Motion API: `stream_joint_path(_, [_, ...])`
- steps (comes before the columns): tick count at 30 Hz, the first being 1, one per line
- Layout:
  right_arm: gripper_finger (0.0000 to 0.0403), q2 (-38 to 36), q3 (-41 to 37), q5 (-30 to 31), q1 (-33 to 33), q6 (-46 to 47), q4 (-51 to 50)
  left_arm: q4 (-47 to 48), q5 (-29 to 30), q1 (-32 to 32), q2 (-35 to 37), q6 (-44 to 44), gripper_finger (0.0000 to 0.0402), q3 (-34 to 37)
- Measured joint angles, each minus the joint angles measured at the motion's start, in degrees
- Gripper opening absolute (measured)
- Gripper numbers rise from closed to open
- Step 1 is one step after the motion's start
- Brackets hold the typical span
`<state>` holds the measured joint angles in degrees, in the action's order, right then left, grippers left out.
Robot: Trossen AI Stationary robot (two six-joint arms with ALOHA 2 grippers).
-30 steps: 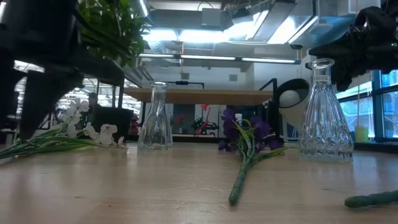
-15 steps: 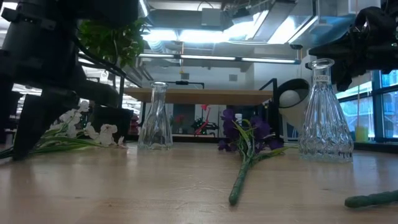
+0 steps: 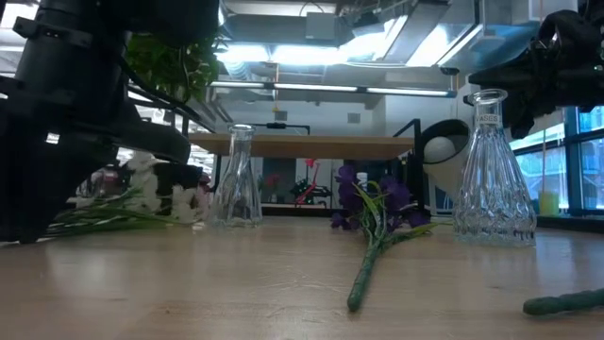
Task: Pick and place flowers into a vace then onto a shelf
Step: Put the right white flowers into the left transparent vase
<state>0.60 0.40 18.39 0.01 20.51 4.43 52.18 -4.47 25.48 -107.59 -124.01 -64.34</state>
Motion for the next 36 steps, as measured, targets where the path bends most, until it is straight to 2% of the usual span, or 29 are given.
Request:
stream_joint_path(8, [0.0198,0.0,0.0,0.0,0.0,0.0,0.0,2.7,-0.2,1.0,-0.1,5.3,0.0008,-1.9])
stream_joint_path(17, [0.0198,0.0,0.0,0.0,0.0,-0.1,0.0,17.7,1.6,4.0,5.4,1.9,0.0005,-9.1])
stream_joint_path(23, [0.0198,0.0,0.0,0.0,0.0,-0.2,0.0,30.4,6.2,5.8,9.6,-0.3,0.0005,-14.4])
stream_joint_path(26, [0.0198,0.0,0.0,0.0,0.0,-0.2,0.0,32.6,12.7,5.9,11.7,0.5,0.0005,-16.6])
stream_joint_path(30, [0.0198,0.0,0.0,0.0,0.0,-0.2,0.0,32.2,27.5,6.8,14.6,3.4,0.0005,-19.8])
stream_joint_path(33, [0.0198,0.0,0.0,0.0,0.0,-0.1,0.0,29.8,41.6,7.9,16.9,8.7,0.0005,-21.8])
stream_joint_path(36, [0.0198,0.0,0.0,0.0,0.0,0.0,0.0,25.9,58.8,8.6,18.7,19.6,0.0006,-22.7])
